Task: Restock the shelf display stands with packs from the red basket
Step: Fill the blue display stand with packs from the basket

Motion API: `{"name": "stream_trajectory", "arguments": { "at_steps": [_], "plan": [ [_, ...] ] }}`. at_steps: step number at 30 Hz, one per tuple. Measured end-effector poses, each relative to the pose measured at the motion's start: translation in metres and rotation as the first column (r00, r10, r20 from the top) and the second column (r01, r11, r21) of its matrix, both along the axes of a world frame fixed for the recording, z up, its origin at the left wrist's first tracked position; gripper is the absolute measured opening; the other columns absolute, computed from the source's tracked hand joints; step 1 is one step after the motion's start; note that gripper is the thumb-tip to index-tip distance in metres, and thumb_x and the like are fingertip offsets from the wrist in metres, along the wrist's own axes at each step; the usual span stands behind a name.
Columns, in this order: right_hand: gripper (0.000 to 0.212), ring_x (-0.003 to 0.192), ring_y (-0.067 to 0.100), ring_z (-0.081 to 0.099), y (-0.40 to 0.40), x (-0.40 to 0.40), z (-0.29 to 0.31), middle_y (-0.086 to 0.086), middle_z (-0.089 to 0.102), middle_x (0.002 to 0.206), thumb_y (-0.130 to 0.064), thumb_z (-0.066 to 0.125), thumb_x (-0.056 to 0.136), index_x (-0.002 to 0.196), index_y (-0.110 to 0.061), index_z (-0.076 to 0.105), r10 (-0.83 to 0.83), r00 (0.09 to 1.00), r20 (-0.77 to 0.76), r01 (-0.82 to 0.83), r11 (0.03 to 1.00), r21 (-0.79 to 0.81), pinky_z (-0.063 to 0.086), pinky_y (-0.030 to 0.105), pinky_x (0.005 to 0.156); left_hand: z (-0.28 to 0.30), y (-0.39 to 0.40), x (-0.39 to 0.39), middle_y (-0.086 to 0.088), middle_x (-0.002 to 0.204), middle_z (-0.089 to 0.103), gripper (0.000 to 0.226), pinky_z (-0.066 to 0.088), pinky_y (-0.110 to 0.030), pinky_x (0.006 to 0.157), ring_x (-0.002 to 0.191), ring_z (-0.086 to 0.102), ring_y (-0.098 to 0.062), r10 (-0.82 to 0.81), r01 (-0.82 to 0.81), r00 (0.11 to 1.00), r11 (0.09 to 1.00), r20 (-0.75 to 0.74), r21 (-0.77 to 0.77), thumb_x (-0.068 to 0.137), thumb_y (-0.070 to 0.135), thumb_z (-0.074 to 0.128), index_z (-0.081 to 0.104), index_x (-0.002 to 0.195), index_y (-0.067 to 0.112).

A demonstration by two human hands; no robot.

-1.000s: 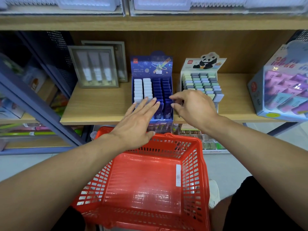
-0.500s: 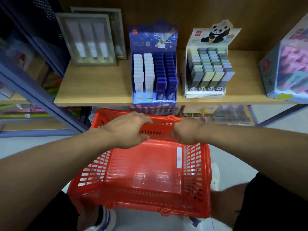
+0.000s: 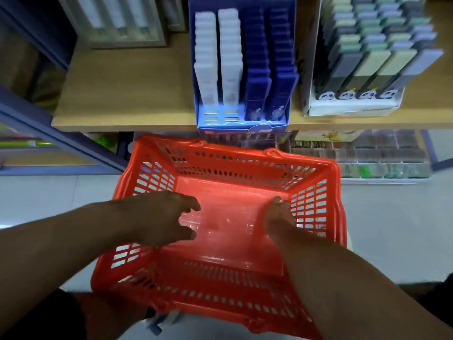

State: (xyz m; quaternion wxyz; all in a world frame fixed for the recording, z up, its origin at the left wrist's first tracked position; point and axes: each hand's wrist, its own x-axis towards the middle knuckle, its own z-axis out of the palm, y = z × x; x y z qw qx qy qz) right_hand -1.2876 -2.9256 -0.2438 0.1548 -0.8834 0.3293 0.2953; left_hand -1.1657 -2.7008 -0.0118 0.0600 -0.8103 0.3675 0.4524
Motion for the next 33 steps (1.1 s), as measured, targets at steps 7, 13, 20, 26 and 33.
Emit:
{"name": "stream_trajectory", "arguments": {
  "at_steps": [7, 13, 20, 26, 33],
  "plan": [
    [0.046, 0.130, 0.035, 0.052, 0.013, -0.001, -0.007, 0.019, 0.048, 0.144, -0.013, 0.036, 0.101, 0.146, -0.004, 0.039, 0.179, 0.976, -0.121, -0.179, 0.984, 0.008, 0.045, 0.044, 0.103, 0.008, 0.002, 0.004, 0.012, 0.155, 0.041, 0.067, 0.034, -0.025, 0.113, 0.139, 0.042, -0.009, 0.160, -0.143, 0.982, 0.976, 0.095, -0.162, 0.092, 0.049, 0.065, 0.036, 0.150, 0.035],
    [0.046, 0.120, 0.034, 0.058, 0.045, 0.021, 0.069, 0.015, 0.058, 0.132, -0.024, 0.054, 0.095, 0.137, -0.007, 0.046, 0.382, 0.923, 0.039, -0.381, 0.899, 0.214, 0.046, 0.036, 0.097, 0.036, -0.023, 0.016, 0.011, 0.142, 0.043, 0.059, 0.038, -0.025, 0.101, 0.130, 0.045, -0.011, 0.394, -0.135, 0.861, 0.787, 0.322, -0.602, 0.090, 0.034, 0.070, 0.045, 0.143, 0.030],
    [0.030, 0.102, 0.034, 0.062, 0.049, 0.048, 0.225, 0.017, 0.065, 0.110, -0.022, 0.056, 0.088, 0.116, -0.012, 0.050, 0.637, 0.738, 0.224, -0.667, 0.738, 0.098, 0.042, 0.032, 0.074, 0.047, -0.039, 0.014, -0.006, 0.156, 0.039, 0.083, 0.038, -0.031, 0.106, 0.137, 0.046, -0.027, 0.457, -0.257, 0.862, 0.767, 0.220, -0.587, 0.090, 0.029, 0.068, 0.020, 0.158, 0.024],
    [0.026, 0.056, 0.014, 0.062, 0.020, 0.053, 0.339, -0.002, 0.063, 0.064, -0.021, 0.078, 0.082, 0.078, -0.023, 0.052, 0.346, 0.804, 0.484, -0.508, 0.823, 0.255, 0.044, 0.025, 0.052, 0.052, -0.042, 0.013, -0.012, 0.151, 0.048, 0.091, 0.041, -0.032, 0.103, 0.134, 0.050, -0.030, 0.465, -0.305, 0.860, 0.798, 0.210, -0.519, 0.089, 0.031, 0.067, 0.012, 0.161, 0.021],
    [0.025, 0.071, 0.017, 0.074, -0.005, 0.062, 0.372, 0.005, 0.075, 0.078, -0.033, 0.080, 0.084, 0.095, -0.019, 0.062, 0.014, 0.796, 0.605, -0.355, 0.821, 0.448, 0.061, 0.047, 0.071, 0.055, -0.039, 0.016, -0.012, 0.117, 0.067, 0.111, 0.053, -0.037, 0.081, 0.102, 0.066, -0.027, 0.480, -0.358, 0.866, 0.791, 0.141, -0.497, 0.090, 0.036, 0.070, -0.014, 0.158, 0.013]
  ]
}}
